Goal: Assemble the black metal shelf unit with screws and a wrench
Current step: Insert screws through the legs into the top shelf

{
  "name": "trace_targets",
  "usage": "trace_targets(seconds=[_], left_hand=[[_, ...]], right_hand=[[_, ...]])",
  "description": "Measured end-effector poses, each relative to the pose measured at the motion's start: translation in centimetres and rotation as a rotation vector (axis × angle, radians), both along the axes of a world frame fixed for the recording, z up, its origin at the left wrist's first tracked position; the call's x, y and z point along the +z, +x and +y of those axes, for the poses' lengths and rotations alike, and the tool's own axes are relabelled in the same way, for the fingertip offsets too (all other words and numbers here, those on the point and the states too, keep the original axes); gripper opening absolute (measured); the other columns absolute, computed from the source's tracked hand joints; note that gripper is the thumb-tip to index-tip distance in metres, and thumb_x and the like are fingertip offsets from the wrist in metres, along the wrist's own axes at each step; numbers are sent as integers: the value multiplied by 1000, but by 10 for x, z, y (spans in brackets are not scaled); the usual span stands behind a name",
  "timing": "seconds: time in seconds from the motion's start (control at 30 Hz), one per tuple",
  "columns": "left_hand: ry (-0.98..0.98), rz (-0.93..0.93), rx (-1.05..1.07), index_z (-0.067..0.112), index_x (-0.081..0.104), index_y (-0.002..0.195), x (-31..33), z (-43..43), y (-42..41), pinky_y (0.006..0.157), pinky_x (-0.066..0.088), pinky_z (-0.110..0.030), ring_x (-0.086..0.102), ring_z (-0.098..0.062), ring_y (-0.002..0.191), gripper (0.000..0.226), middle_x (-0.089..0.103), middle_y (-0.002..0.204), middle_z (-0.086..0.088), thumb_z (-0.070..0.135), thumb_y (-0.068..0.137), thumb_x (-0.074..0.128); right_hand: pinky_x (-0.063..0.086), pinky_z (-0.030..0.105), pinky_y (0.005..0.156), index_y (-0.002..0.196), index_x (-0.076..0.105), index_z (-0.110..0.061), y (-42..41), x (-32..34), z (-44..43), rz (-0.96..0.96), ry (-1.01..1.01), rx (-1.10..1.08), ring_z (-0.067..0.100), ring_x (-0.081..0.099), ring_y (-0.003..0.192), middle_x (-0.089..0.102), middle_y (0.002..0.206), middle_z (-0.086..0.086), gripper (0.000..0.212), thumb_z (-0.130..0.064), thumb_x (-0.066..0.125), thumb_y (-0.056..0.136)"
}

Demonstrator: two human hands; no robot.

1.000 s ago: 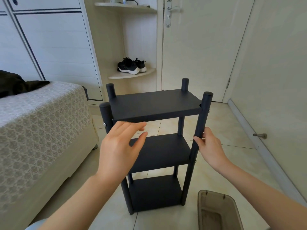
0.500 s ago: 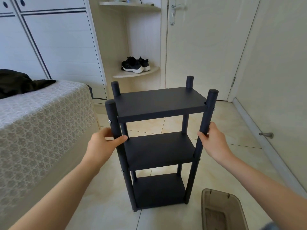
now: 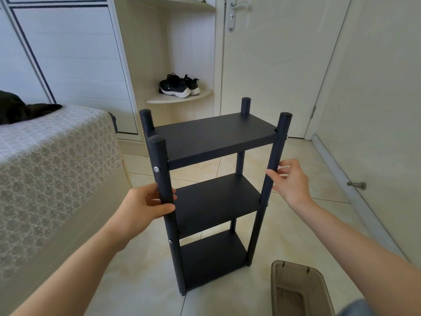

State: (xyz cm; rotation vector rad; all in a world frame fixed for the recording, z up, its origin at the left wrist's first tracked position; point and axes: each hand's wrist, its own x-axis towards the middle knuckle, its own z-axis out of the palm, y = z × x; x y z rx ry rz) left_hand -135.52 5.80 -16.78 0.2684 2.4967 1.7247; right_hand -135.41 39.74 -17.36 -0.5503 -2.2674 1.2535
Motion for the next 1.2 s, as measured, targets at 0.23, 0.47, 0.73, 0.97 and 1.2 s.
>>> trace_targets(seconds=[0.23, 0.47, 0.73, 0.97, 1.2], left_hand=[[3, 22, -34, 26, 77, 92, 1, 2, 0, 66, 58, -18, 74, -11, 86, 27, 78, 90, 7, 3, 79, 81], [-108, 90, -147, 36, 75, 88, 5, 27, 20, 70, 56, -13, 72, 0, 86, 28, 75, 88, 21, 16, 73, 87], [-88, 185, -184, 32, 72, 92, -4, 70, 51, 71, 52, -7, 68, 5, 84, 24, 73, 87, 18, 20, 76, 85], [-133, 104, -484, 31, 73, 96, -4, 73, 36, 89, 56, -20, 70, -4, 100, 24, 75, 103, 13, 15, 81, 82], [-365, 6, -618, 22, 70, 112, -19, 77, 29, 92, 57, -26, 70, -7, 98, 25, 72, 106, 9, 17, 88, 76]], right_hand=[[45, 14, 65, 110, 46, -15, -6, -13, -2, 34, 24, 4, 17, 60, 90, 60, 106, 1, 28, -18, 67, 92], [44, 29, 86, 150, 33, -26, 2, -11, 8, -99, -38, 78, 26, 55, 121, 54, 135, 2, 68, -9, 65, 93], [48, 47, 103, 152, 30, -24, 14, -8, 27, -180, -160, 118, 26, 55, 121, 49, 145, 4, 71, -7, 65, 92], [53, 31, 86, 140, 47, -11, 36, -21, 17, -540, -126, 304, 20, 60, 106, 58, 122, 3, 47, -20, 62, 96], [60, 42, 81, 140, 39, -6, 60, -60, -36, -746, -880, 383, 37, 69, 101, 62, 122, 22, 53, -22, 64, 95]])
